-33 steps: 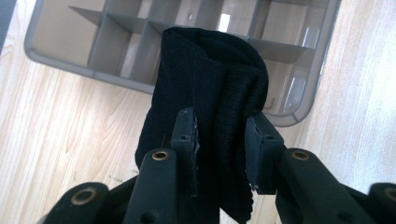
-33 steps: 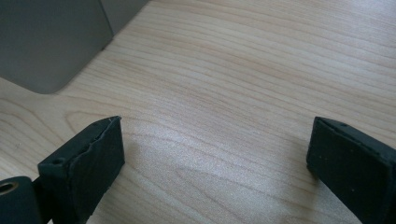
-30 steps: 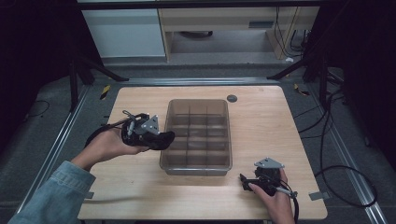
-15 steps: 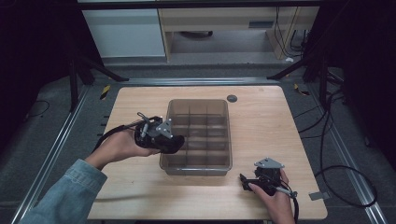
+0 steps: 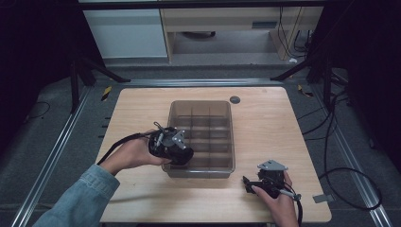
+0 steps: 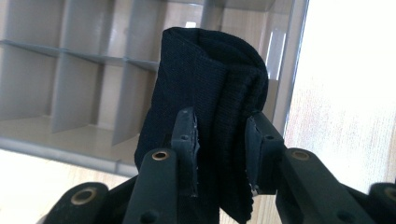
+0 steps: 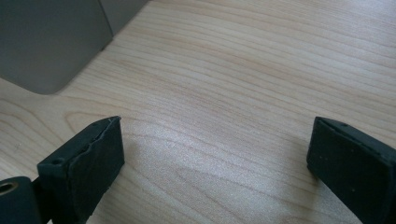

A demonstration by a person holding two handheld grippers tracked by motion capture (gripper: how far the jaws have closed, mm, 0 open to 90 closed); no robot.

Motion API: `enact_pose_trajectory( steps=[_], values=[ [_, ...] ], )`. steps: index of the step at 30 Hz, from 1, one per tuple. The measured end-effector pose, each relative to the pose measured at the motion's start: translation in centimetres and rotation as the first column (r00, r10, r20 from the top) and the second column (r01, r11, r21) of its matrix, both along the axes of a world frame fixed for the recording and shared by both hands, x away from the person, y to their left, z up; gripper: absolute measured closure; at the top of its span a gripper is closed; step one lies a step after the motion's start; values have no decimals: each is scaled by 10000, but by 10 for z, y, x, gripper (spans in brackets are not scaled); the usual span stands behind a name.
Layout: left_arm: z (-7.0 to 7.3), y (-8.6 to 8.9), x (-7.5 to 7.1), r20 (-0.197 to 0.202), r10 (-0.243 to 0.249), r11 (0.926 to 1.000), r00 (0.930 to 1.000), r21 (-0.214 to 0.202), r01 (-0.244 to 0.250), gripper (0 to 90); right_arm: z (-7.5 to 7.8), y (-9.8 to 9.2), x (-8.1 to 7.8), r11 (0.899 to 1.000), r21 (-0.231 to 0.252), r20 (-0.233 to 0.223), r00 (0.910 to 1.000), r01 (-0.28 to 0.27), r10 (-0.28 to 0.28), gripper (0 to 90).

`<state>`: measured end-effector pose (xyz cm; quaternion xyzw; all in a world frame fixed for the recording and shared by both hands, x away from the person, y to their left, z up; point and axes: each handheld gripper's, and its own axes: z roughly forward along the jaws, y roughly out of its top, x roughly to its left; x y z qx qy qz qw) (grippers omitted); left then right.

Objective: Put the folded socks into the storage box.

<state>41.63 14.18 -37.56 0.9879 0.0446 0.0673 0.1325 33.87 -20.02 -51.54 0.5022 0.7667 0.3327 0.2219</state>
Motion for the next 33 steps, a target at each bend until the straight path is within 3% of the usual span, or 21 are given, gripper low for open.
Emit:
enact_pose_trajectory(
  steps=[7, 14, 22, 24, 26, 27, 33],
  values=[
    [-12, -5, 1, -434, -38, 9996, 9990, 268, 49, 676, 0, 0, 0, 10000, -31, 11, 10000, -24, 24, 41],
    [-14, -4, 3, -758, 25, 9997, 9971, 229, -8, 674, 0, 0, 0, 10000, -26, 12, 10000, -33, 33, 41],
    [-13, -2, 3, -754, 14, 10000, 9972, 80, -8, 652, 0, 0, 1, 10000, 5, -10, 10000, -61, 61, 40],
    [-11, -1, 3, -601, 5, 10000, 9982, -45, -8, 643, 0, 0, 1, 10000, 7, -13, 10000, -63, 63, 40],
    [-7, 1, 2, -540, 38, 9998, 9985, -168, -47, 576, 0, -1, 1, 10000, 2, -6, 10000, -84, 84, 39],
    [-2, 5, 1, -419, 71, 9991, 9991, -404, -88, 558, 0, -1, 1, 10000, 1, -8, 10000, -88, 88, 39],
    [11, 14, -2, -390, 118, 9958, 9992, -903, -153, 471, 0, -1, 1, 10000, 1, -9, 10000, -90, 90, 39]
  ],
)
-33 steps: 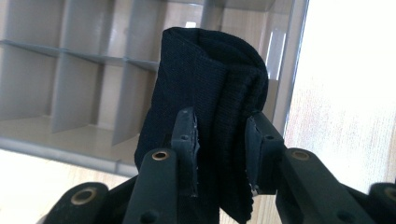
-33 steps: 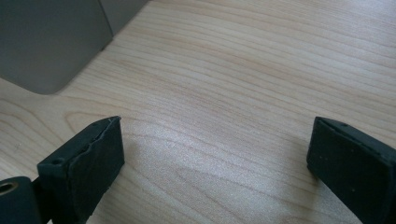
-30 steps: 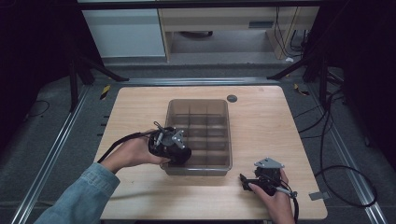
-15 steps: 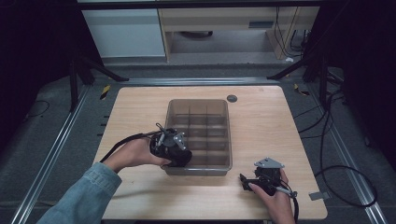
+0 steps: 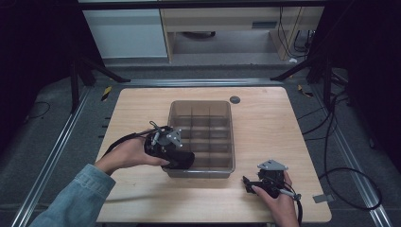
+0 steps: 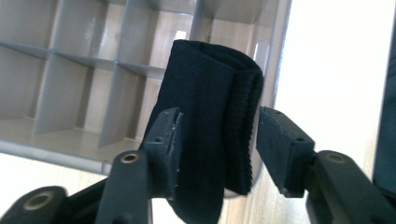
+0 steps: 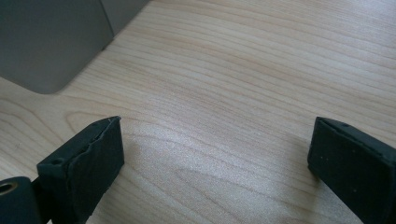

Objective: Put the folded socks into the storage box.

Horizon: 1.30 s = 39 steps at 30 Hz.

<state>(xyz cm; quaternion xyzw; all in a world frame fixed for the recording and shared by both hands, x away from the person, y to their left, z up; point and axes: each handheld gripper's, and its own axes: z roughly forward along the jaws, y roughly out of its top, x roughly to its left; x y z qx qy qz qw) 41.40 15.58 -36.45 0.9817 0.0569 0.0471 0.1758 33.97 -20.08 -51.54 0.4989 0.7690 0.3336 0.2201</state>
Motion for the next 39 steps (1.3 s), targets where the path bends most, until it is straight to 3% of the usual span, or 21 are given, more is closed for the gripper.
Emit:
enact_pose_trajectory(
  steps=[2, 5, 8, 9, 10, 11, 12, 18, 27, 39],
  values=[
    [5, 3, 1, 118, 54, 9996, 9999, -281, -50, 428, 0, 0, 0, 10000, 1, 2, 10000, 5, -5, 39],
    [15, 9, 3, 217, 268, 9949, 9994, -980, -245, 432, 0, 0, 0, 10000, 2, 2, 10000, 4, -4, 39],
    [25, 11, 5, 453, 333, 9942, 9984, -1042, -284, 508, 0, 0, 0, 10000, 1, 3, 10000, 15, -15, 39],
    [28, 11, 5, 468, 318, 9934, 9984, -1116, -264, 561, 0, 0, 0, 10000, -1, 6, 10000, 6, -6, 38],
    [31, 11, 6, 488, 291, 9928, 9984, -1177, -231, 682, 0, 0, 0, 10000, 10, -12, 10000, 17, -17, 38],
    [34, 10, 7, 506, 307, 9920, 9982, -1237, -242, 682, 0, 0, 0, 10000, 10, -12, 10000, 17, -17, 38],
    [36, 10, 8, 481, 358, 9919, 9982, -1232, -296, 777, 0, 0, 1, 10000, 2, -8, 10000, 4, -4, 37],
    [37, 5, 15, 451, 565, 9918, 9974, -1175, -509, 888, 0, 0, 1, 10000, 27, -34, 10000, -17, 17, 36],
    [10, -5, 18, 207, 266, 9990, 9994, -362, -258, 895, 0, 0, 1, 10000, 29, -28, 10000, -34, 34, 36],
    [-10, -9, 19, -68, 278, 9993, 9996, -243, -280, 895, 0, 0, 1, 10000, 39, -37, 10000, -36, 36, 36]
  ],
)
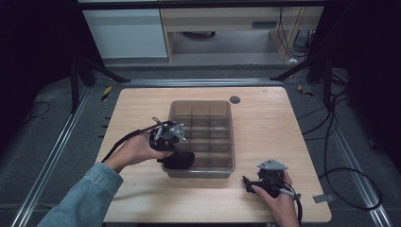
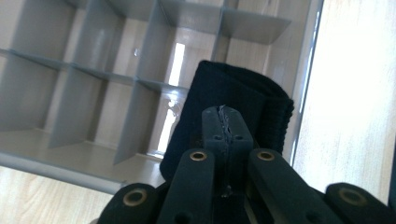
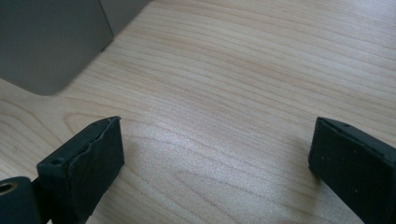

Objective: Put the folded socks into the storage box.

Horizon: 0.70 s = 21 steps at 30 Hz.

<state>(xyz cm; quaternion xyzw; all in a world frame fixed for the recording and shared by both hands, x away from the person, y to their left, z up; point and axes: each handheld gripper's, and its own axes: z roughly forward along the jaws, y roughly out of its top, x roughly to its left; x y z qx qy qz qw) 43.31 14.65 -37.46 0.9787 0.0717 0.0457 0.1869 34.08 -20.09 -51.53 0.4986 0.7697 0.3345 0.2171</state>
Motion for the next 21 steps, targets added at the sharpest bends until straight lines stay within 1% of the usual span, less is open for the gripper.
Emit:
enact_pose_trajectory(
  steps=[1, 2, 5, 7, 8, 11, 14, 17, 20, 21],
  values=[
    [-5, -1, -1, -56, 3, 10000, 10000, 50, -3, 895, 0, 0, 0, 10000, 1, -2, 10000, 1, -1, 36],
    [-5, -1, -1, -56, 3, 10000, 10000, 50, -3, 895, 0, 0, 0, 10000, 1, -2, 10000, 1, -1, 36],
    [-13, -2, -2, -161, 87, 9999, 9998, 59, -86, 895, 0, 0, 0, 10000, 0, -2, 10000, 0, 0, 36],
    [-19, -4, -4, -170, 51, 9995, 9998, 301, -46, 895, 0, 0, 0, 10000, 0, -1, 10000, -1, 1, 36],
    [-24, -5, -6, -180, 70, 9992, 9998, 391, -63, 895, 0, 0, 0, 10000, -2, 1, 10000, -1, 1, 36],
    [-28, -5, -5, -209, 155, 9994, 9997, 323, -149, 895, 0, 0, 0, 10000, -11, 10, 10000, -12, 12, 36],
    [-30, -5, -6, -214, 185, 9992, 9996, 370, -177, 896, 0, 0, 0, 10000, 3, -1, 10000, 2, -2, 36],
    [-37, -7, -8, -136, 133, 9977, 9998, 671, -123, 896, 0, 0, 0, 10000, -10, 11, 10000, -14, 14, 36],
    [-40, -6, -7, -222, 243, 9975, 9995, 671, -228, 897, 0, 0, 0, 10000, 2, -2, 10000, -8, 8, 36],
    [-43, -7, -7, -198, 204, 9958, 9996, 898, -185, 897, 0, 0, 0, 10000, -3, 19, 10000, 0, 0, 36]
  ],
)
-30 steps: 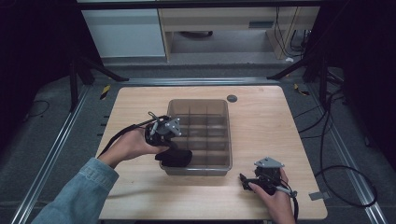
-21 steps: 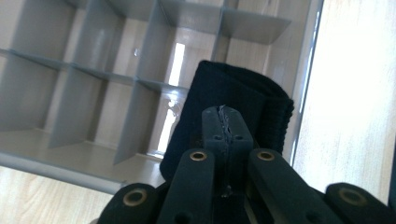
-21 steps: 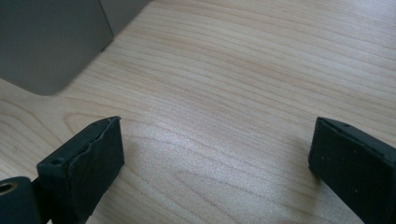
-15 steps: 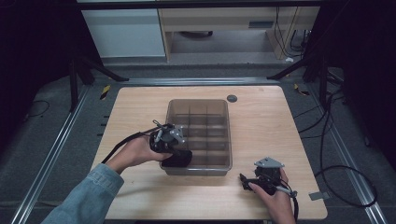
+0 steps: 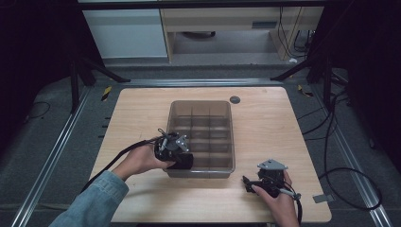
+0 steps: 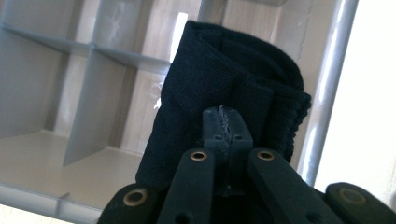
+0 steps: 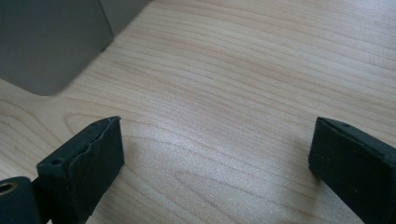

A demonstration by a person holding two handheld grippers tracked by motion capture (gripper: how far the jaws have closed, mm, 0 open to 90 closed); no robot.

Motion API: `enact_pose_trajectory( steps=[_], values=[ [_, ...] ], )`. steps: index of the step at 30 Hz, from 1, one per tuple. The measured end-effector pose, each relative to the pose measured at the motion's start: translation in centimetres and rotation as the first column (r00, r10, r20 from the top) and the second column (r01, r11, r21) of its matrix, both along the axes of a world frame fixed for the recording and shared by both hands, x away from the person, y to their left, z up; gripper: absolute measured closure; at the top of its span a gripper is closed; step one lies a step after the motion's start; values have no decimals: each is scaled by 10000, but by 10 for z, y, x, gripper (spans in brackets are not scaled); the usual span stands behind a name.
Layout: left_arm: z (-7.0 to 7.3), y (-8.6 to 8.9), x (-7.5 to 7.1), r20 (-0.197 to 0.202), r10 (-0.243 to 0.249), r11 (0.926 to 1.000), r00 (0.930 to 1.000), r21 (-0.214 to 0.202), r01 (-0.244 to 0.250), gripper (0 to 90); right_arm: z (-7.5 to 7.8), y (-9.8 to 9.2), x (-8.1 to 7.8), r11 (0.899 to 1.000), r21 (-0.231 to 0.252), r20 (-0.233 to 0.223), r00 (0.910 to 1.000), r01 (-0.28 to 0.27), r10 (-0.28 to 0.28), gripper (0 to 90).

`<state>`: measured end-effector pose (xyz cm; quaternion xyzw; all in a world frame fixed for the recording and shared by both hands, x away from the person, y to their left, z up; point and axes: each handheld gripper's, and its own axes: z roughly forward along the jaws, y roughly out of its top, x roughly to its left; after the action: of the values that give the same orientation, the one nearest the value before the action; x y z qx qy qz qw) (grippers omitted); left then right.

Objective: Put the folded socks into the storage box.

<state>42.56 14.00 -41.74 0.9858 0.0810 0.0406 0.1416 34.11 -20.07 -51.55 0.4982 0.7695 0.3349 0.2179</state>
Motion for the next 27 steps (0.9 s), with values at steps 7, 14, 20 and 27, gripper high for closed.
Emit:
enact_pose_trajectory(
  steps=[7, 14, 20, 27],
  values=[
    [-12, -2, 1, -173, 20, 9985, 9998, 541, -10, 897, 0, 0, 0, 10000, -11, 9, 10000, -6, 6, 36],
    [-11, -1, 0, -125, 35, 9987, 9999, 514, -29, 897, 0, 0, 0, 10000, -9, 9, 10000, -16, 16, 36],
    [14, 5, -5, 71, 85, 9984, 9999, -551, -81, 894, 0, 0, 0, 10000, -10, 11, 10000, -18, 18, 36],
    [22, -7, -5, 590, -145, 9962, 9982, -845, 195, 880, 0, 0, 0, 10000, -9, 12, 10000, -18, 18, 36]
  ],
)
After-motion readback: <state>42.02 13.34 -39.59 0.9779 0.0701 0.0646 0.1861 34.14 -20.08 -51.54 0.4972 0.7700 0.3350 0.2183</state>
